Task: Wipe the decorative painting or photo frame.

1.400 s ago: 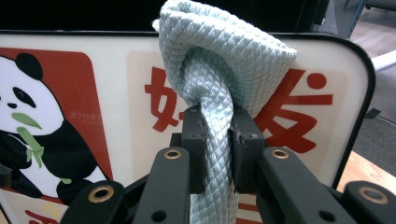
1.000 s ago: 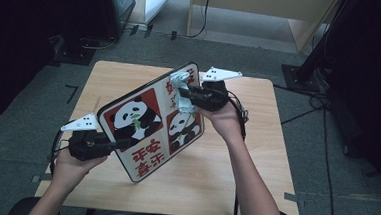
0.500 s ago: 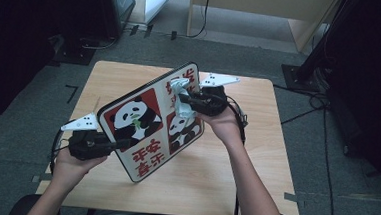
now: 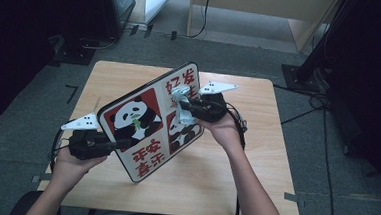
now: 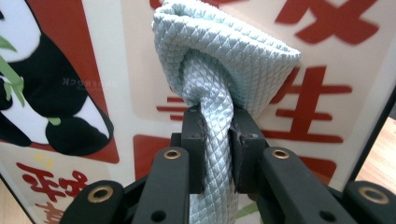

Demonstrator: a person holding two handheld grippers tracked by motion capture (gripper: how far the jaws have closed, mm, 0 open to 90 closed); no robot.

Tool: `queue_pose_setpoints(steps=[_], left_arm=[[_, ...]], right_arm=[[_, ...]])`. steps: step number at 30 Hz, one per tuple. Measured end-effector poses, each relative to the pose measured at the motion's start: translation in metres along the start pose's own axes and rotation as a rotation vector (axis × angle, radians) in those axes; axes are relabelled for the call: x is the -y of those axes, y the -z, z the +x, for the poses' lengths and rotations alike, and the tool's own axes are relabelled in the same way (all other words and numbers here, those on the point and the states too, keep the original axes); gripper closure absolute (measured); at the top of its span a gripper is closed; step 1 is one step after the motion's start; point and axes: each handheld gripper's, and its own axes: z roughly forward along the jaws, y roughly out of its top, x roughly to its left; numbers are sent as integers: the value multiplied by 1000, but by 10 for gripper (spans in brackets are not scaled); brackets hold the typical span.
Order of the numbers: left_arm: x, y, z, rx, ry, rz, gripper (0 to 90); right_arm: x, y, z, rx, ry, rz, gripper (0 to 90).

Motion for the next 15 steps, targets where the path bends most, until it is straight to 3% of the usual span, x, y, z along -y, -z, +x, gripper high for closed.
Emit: queue_pose_setpoints(steps=[15], left_arm=[[-1,-1,2,9,-5,-1,761]], right_arm=[[19,-5,-2,2,-21,41,783]])
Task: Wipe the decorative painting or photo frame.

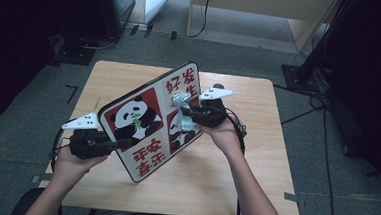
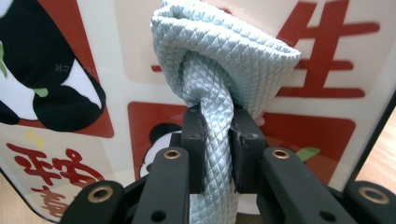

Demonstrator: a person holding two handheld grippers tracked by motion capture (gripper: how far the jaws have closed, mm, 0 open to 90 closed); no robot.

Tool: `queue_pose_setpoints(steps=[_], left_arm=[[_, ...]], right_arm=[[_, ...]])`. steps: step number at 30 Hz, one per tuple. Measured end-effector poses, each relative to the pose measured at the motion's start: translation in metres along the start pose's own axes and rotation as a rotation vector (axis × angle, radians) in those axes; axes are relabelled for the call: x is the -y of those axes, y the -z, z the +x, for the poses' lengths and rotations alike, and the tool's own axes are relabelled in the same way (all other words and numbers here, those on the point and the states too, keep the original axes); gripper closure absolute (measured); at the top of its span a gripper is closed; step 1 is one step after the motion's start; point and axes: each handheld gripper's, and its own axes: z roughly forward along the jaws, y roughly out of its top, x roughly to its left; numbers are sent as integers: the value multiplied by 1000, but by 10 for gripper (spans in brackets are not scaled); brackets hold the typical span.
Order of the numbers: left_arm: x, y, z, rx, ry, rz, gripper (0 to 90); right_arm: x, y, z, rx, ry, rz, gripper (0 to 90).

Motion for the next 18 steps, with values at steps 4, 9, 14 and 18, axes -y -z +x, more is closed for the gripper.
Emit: queue_pose_setpoints(steps=[4,9,14,18], left_arm=[[0,0,0,3,0,1,760],[0,0,1,7,0,1,759],[0,0,1,9,-2,1,757],[0,0,1,12,-2,1,756]], right_arm=[[4,-1,0,0,-4,5,783],[10,-3,-1,3,-12,12,783],[18,-4,-2,-7,-25,6,783],[26,-6,-4,-13,-33,6,781]])
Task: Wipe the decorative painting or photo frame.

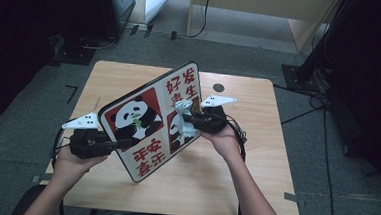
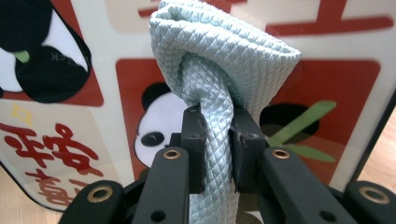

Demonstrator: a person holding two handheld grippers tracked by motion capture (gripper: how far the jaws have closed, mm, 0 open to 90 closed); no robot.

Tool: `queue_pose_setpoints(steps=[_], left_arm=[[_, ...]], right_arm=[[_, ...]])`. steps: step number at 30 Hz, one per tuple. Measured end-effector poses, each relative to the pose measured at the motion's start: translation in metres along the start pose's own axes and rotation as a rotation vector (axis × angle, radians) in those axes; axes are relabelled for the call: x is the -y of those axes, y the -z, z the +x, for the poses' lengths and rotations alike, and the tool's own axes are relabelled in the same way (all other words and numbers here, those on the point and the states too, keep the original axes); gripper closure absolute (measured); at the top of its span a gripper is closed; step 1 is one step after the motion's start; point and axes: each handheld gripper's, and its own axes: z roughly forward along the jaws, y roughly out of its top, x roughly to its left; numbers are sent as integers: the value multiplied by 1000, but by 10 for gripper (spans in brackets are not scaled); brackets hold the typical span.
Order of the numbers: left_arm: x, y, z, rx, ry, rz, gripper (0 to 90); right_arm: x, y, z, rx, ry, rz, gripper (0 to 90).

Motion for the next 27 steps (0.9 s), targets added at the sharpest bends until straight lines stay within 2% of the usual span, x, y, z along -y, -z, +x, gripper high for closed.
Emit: queue_pose_setpoints(steps=[12,15,21,27], left_arm=[[0,-1,0,9,2,0,750],[0,-1,0,9,3,-1,750],[0,-1,0,15,3,-2,746],[0,-2,0,15,-4,-2,742]], right_arm=[[15,-4,-3,7,-11,22,778],[21,-5,-4,9,-5,19,777],[33,-8,-8,-8,-35,-5,776],[41,-10,-9,7,-30,10,775]])
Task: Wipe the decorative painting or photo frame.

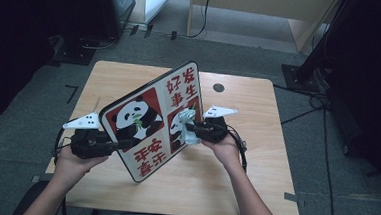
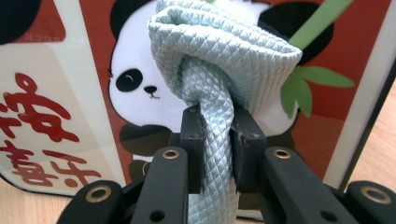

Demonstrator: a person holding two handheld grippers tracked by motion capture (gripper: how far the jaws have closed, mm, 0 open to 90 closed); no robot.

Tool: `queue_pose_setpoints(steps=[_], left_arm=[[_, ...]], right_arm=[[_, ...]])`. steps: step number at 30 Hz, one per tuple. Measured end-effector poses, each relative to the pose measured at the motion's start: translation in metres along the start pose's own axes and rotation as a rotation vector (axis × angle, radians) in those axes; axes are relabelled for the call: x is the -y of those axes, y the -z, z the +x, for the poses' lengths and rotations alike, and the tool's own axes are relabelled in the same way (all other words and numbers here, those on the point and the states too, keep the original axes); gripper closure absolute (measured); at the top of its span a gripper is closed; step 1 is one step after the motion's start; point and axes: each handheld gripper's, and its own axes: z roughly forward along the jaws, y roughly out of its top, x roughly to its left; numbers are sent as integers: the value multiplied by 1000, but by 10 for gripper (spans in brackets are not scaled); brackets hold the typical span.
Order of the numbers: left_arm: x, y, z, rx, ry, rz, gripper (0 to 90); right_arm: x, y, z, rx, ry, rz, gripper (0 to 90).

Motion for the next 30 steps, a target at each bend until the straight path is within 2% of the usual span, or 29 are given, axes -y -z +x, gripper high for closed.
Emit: queue_pose_setpoints(steps=[6,22,30], left_arm=[[0,0,0,2,1,0,741],[-1,-1,0,9,1,1,738],[-1,-1,0,10,1,2,737]], right_arm=[[6,-2,-2,-1,-2,2,775],[26,-8,-5,-1,-45,41,776],[39,-11,-9,-12,-23,54,777]])
